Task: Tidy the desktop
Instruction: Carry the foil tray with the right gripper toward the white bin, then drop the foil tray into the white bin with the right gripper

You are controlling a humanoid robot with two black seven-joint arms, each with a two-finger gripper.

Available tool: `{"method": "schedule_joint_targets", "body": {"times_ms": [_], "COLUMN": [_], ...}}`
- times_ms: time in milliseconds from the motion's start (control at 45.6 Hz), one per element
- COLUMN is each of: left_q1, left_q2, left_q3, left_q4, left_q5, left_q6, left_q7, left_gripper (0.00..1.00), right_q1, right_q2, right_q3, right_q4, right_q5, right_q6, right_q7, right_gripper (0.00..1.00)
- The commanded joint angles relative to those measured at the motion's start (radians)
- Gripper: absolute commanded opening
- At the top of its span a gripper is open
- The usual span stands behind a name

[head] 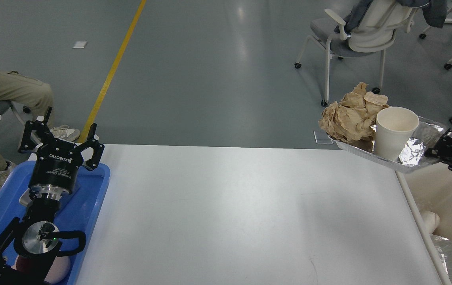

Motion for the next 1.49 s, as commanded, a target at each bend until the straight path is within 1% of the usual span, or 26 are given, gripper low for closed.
{"method": "schedule_joint_targets", "body": {"times_ms": [0,153,482,811,1117,1468], "left_q1": [0.003,0.015,0.035,0.065,0.072,0.087], "left_q2": [0.002,0.002,0.002,0.003,0.005,0.003], "left_q3": [0.002,0.0,0.002,0.0,0.002,0.002], "left_q4": [0.0,0.0,0.0,0.0,0.0,0.0], "left_q5": [0.0,0.0,0.0,0.0,0.0,0.0], "left_q6": [-0.002,-0.023,-0.029,-0.051,-0.063,-0.081], "left_q7": [0.002,0.0,0.0,0.0,0.0,0.0], "left_gripper": [0.97,0.97,0.97,0.97,0.97,0.97], "right_q1": [-0.012,-0.025,-0.072,-0.163,-0.21,-0.276], "right_q2": [-0.028,-0.06,-0.135,-0.172,-0.217,-0.212], "right_q3": [-0.003,-0.006,-0.012,-0.018,-0.025,-0.028], "right_q4": [-0.001,-0.004,-0.008,-0.059,-0.066,-0.181], "right_q5": [0.009,0.031,0.081,0.161,0.17,0.212], "right_q6": [-0.001,-0.001,-0.006,-0.013,-0.015,-0.012], "right_q7": [-0.001,0.0,-0.001,-0.001,-0.001,-0.001], "right_gripper": [0.0,0.0,0.0,0.0,0.0,0.0]}}
